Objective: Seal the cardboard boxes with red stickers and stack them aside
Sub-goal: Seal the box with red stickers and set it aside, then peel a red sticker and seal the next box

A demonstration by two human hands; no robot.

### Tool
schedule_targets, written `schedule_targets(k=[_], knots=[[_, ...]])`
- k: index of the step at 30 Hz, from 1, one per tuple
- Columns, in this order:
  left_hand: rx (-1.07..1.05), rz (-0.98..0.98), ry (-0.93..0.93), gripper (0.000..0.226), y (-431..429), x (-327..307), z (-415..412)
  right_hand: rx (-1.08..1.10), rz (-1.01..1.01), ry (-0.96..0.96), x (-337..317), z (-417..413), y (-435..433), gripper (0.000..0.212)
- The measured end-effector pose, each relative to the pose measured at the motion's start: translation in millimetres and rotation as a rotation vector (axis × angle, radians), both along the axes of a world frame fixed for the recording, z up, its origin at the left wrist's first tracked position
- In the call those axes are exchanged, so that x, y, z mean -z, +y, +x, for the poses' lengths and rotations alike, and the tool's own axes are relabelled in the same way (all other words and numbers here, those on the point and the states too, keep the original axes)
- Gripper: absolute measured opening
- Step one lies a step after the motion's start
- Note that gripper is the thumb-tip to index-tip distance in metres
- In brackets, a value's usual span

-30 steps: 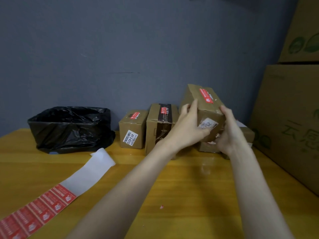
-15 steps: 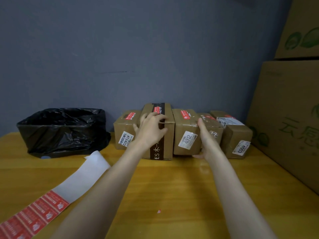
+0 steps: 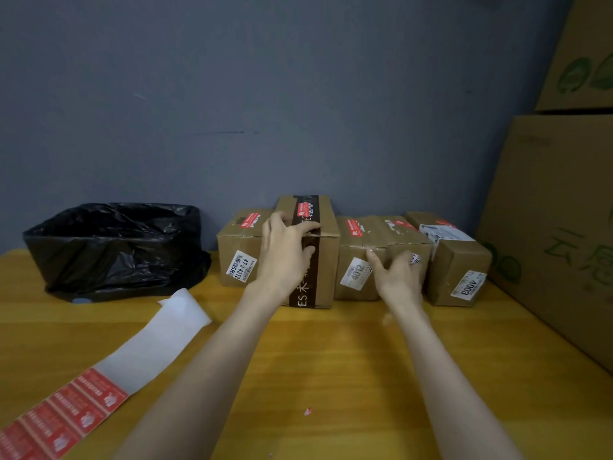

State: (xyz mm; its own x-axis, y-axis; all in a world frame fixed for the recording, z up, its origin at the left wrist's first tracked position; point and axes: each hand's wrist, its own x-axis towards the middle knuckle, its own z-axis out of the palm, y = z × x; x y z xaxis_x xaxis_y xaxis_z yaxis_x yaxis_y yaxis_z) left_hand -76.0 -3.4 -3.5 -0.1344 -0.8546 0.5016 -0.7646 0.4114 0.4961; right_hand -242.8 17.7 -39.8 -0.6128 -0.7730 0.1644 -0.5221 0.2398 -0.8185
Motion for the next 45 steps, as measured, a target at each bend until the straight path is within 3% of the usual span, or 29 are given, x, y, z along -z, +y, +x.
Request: schedule_targets(k=[2, 4, 8, 14, 21, 32, 39, 45], knots=[[-0.013, -0.009, -0.032, 0.047, 1.5, -1.1, -0.8, -0.026, -0.146, 0.120, 0.9, 4.9, 2.8, 0.049], [-0.027, -0.024, -0.043, 0.048, 2.5, -1.8, -2.3, -0.097, -0.220, 0.270, 2.8, 11.5, 2.1, 0.049], [-0.052, -0.056, -0.072, 0.048, 4.4, 0.9, -6.2, -0.129, -0.156, 0.450, 9.7, 16.2, -2.4, 0.061], [-0.061, -0.089, -0.093, 0.047, 3.2, 3.5, -11.2, -0.291, -0.117, 0.518, 20.2, 24.4, -8.3, 0.061], [-0.039, -0.104, -0.103, 0.049, -0.2, 5.2, -12.5, -0.436, 0.024, 0.451, 26.3, 12.6, -15.0, 0.076], [-0.014, 0.123, 0.077, 0.043, -0.5, -10.4, -12.2, -0.469, -0.084, 0.215, -0.9, -0.2, -9.2, 0.050], [-0.061, 0.019, -0.155, 0.047, 9.3, -7.1, -14.1, -0.528, -0.077, -0.052, -11.5, -10.5, 2.5, 0.054], [-0.036, -0.183, -0.156, 0.058, 18.6, -5.9, -26.5, -0.472, -0.154, -0.150, -25.4, -19.9, 18.6, 0.045]])
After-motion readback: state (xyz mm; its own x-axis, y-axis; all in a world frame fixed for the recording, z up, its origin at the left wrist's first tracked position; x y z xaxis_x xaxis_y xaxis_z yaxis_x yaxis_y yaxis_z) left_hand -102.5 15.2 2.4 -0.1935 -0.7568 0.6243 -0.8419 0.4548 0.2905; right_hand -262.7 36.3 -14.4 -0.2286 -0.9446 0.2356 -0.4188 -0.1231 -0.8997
